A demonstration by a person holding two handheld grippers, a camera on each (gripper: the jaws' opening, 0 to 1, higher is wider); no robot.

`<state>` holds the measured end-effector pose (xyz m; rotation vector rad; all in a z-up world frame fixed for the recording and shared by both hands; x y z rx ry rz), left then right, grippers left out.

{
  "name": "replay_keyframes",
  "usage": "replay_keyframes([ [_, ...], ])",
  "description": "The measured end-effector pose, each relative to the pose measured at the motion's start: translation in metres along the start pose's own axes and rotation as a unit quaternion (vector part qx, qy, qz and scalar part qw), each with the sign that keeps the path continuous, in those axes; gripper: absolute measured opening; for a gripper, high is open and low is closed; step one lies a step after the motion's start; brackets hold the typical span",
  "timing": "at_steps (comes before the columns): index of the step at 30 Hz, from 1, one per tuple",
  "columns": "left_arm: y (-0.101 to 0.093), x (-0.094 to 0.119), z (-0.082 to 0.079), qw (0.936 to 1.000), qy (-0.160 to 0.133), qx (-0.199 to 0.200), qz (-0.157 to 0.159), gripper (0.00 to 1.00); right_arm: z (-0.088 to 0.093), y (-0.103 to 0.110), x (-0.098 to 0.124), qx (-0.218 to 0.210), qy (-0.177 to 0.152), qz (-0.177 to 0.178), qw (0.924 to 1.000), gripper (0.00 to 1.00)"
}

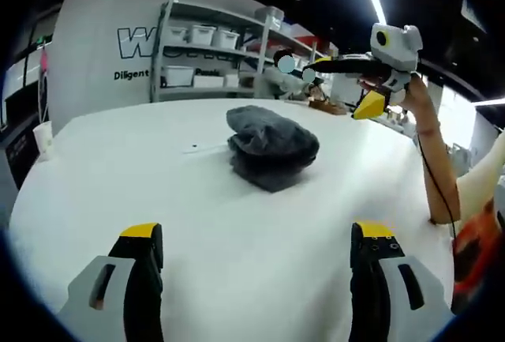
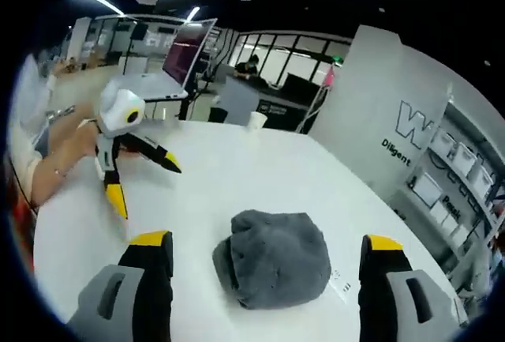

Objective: Open the folded towel by lifting each exposed corner and separating the folded layers until the towel lies flat within the target outline without major curled edges

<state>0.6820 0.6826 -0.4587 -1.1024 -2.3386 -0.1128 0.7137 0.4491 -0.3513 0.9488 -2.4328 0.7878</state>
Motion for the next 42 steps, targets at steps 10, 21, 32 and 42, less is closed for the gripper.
replay_keyframes([
  [10,0.001,-0.003,0.001,0.9999,0.01,-0.004,-0.007,0.95,0.004,0.007,-0.004,0.056,0.037,0.023,0.9975,0.9],
  [21,0.003,-0.002,0.001,0.9999,0.012,-0.006,-0.007,0.95,-0.002,0.034,-0.027,0.104,0.034,-0.024,0.9937,0.68],
  [32,0.002,-0.002,0.001,0.9998,0.015,-0.009,-0.006,0.95,0.01,0.035,-0.066,0.136,0.055,-0.021,0.9889,0.57],
  [42,0.0,-0.002,0.001,0.9998,0.016,-0.01,-0.005,0.95,0.008,0.043,-0.099,0.181,0.059,0.009,0.9817,0.5],
])
Point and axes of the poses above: the point that each gripper's makers call its tool centre point, and the gripper's own axes: x roughly backward along the fingers, y roughly to its left, z roughly out of its underside, the point moved 6 cm from there along x, roughly backward along the fingers, and after that the axes turned 6 degrees about y, right-handed, at the moved point
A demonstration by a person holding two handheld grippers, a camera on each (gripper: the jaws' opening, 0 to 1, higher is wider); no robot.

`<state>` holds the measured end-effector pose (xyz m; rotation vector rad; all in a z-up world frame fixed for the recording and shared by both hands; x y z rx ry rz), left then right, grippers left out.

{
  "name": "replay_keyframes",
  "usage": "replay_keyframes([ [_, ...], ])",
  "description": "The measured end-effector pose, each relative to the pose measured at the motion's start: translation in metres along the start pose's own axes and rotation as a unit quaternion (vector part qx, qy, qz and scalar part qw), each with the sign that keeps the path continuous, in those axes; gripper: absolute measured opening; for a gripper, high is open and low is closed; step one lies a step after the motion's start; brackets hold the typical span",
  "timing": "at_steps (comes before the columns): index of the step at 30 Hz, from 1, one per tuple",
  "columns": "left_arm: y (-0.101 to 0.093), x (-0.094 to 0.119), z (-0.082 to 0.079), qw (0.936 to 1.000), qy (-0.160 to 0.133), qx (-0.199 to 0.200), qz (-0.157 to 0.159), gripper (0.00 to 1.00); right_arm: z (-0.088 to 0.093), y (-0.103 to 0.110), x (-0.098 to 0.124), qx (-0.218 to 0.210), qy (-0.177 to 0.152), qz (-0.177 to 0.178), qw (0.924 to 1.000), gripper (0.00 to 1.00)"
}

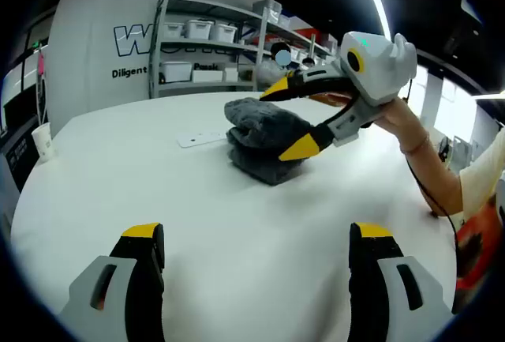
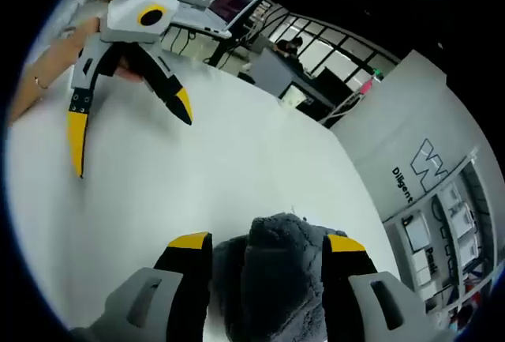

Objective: Open the folded towel by lifting each exposed corner and separating the folded layers until the towel lies flat within the target outline without major curled edges

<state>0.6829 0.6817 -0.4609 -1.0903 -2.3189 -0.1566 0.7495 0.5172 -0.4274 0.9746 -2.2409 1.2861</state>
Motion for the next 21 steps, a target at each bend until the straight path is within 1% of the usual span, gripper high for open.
replay_keyframes([
  [3,-0.001,0.001,0.0,1.0,-0.001,-0.001,0.0,0.95,0.006,0.003,-0.007,0.002,0.015,0.01,0.9998,0.49],
  [4,-0.001,0.0,0.0,1.0,-0.001,-0.001,0.001,0.95,0.008,0.005,-0.009,0.002,0.023,0.009,0.9997,0.49],
  [7,-0.001,0.0,0.001,1.0,0.001,-0.002,0.001,0.95,0.011,0.006,-0.013,0.003,0.028,0.005,0.9996,0.49],
  [8,-0.001,0.0,0.001,1.0,0.002,-0.001,0.001,0.95,0.011,0.005,-0.013,0.001,0.026,0.006,0.9996,0.47],
  [10,0.0,0.0,0.002,1.0,0.003,0.001,-0.001,0.95,0.012,0.001,-0.014,-0.003,0.021,0.017,0.9996,0.38],
  [11,-0.001,0.0,0.002,1.0,0.004,0.001,-0.001,0.95,0.013,0.0,-0.013,-0.004,0.019,0.025,0.9995,0.34],
  [12,-0.001,0.0,0.003,1.0,0.005,0.0,-0.002,0.95,0.015,-0.002,-0.012,-0.005,0.016,0.032,0.9994,0.26],
  [13,-0.001,0.0,0.003,1.0,0.005,0.0,-0.001,0.95,0.015,-0.003,-0.013,-0.006,0.015,0.033,0.9993,0.22],
  [15,-0.002,-0.001,0.002,1.0,0.004,0.001,0.0,0.95,0.017,-0.003,-0.012,-0.027,0.004,0.027,0.9993,0.18],
  [16,-0.001,-0.001,0.002,1.0,0.004,0.001,0.0,0.95,0.018,-0.004,-0.012,-0.031,0.0,0.027,0.9992,0.17],
  [17,-0.001,-0.001,0.002,1.0,0.004,0.001,0.0,0.95,0.018,-0.005,-0.012,-0.034,-0.001,0.027,0.999,0.16],
  [18,-0.001,-0.002,0.002,1.0,0.005,0.001,-0.001,0.95,0.018,-0.008,-0.011,-0.052,-0.006,0.032,0.9981,0.15],
  [19,-0.001,-0.002,0.002,1.0,0.006,0.001,-0.002,0.94,0.018,-0.008,-0.008,-0.059,-0.009,0.033,0.9977,0.14],
  [21,-0.001,-0.002,0.003,1.0,0.007,0.001,-0.003,0.94,0.017,-0.01,-0.006,-0.062,-0.016,0.032,0.9974,0.13],
])
Point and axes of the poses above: the point that each gripper's makers call its tool centre point, and the gripper's own axes: x roughly backward along the fingers, y roughly to its left, z roughly out of its underside, the point moved 6 cm from there along x, roughly backward along the fingers, and after that the axes turned 6 degrees about y, right-handed, at the moved point
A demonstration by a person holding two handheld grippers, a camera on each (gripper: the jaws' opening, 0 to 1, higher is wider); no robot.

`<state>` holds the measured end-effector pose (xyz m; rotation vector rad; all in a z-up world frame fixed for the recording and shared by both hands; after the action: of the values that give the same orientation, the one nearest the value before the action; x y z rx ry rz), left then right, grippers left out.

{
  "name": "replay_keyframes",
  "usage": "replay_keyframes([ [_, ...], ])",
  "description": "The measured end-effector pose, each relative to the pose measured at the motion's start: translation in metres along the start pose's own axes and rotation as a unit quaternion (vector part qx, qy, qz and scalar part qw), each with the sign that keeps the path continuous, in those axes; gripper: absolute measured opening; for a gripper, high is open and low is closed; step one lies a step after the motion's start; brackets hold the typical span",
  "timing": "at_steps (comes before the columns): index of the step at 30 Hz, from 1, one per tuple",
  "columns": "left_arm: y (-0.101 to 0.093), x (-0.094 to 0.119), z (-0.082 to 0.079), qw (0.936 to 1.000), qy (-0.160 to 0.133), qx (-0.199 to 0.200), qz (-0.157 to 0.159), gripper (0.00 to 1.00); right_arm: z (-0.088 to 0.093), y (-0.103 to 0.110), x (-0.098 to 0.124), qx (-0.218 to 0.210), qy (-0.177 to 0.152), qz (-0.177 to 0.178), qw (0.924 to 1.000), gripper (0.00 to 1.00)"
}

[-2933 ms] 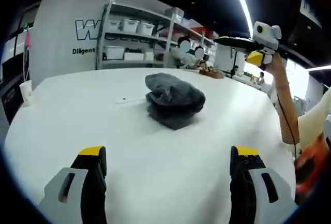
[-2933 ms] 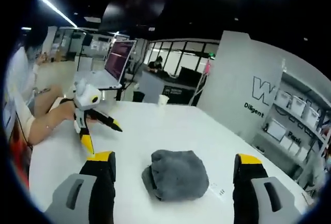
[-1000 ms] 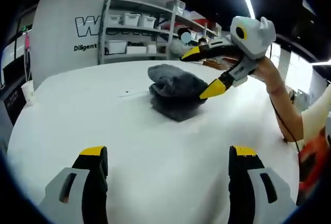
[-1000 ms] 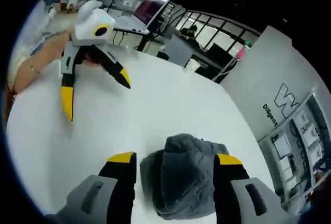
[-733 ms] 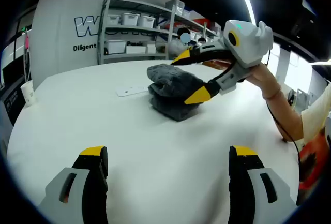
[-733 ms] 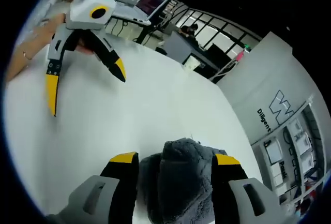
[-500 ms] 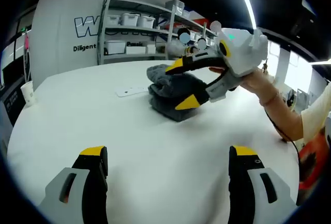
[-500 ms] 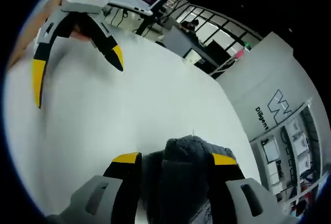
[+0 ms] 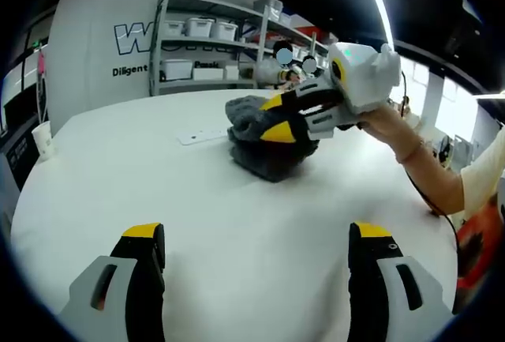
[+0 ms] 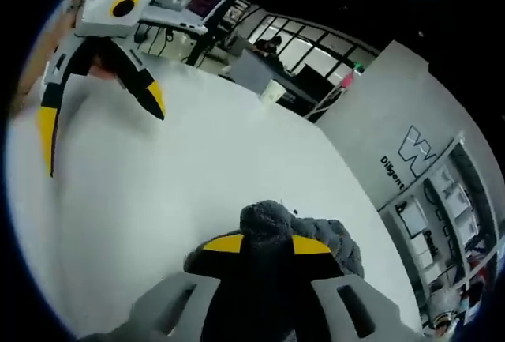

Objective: Open the folded towel by lifting each exposed corner and separating the folded layers until the towel lies flat within the target outline without major curled edges

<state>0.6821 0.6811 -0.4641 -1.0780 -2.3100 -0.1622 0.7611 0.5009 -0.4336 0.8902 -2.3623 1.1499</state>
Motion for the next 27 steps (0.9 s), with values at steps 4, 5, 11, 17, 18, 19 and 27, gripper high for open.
replay_keyframes([
  [4,0.0,0.0,0.0,1.0,-0.001,0.001,0.001,0.94,-0.001,-0.006,0.003,-0.015,-0.012,0.007,0.9998,0.12],
  [5,0.001,0.0,0.0,1.0,-0.001,0.0,0.001,0.94,-0.001,-0.009,0.005,-0.023,-0.017,0.01,0.9995,0.12],
  [11,0.003,-0.001,0.0,1.0,0.001,0.001,0.001,0.94,0.001,-0.029,0.016,-0.078,-0.04,0.046,0.9951,0.12],
  [17,0.002,0.0,0.001,1.0,0.002,0.0,0.0,0.94,0.011,-0.046,0.031,-0.129,-0.051,0.067,0.9881,0.11],
  [18,0.002,0.0,0.001,1.0,0.003,0.0,0.0,0.94,0.014,-0.049,0.033,-0.143,-0.052,0.072,0.9858,0.11],
  [19,0.002,0.0,0.001,1.0,0.002,0.001,0.0,0.94,0.016,-0.052,0.035,-0.163,-0.053,0.072,0.9825,0.11],
  [27,0.001,-0.001,0.001,1.0,0.001,0.002,0.002,0.94,0.041,-0.074,0.051,-0.223,-0.048,0.107,0.9676,0.11],
])
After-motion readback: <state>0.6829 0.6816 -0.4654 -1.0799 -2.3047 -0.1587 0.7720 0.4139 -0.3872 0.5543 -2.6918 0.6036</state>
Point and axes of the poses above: the point that each gripper's makers call its tool centre point, and the gripper's own axes: x roughly backward along the fingers, y roughly to its left, z roughly out of its underside, the point moved 6 cm from there along x, roughly backward along the fingers, and after that the axes turned 6 degrees about y, right-handed, at the moved point
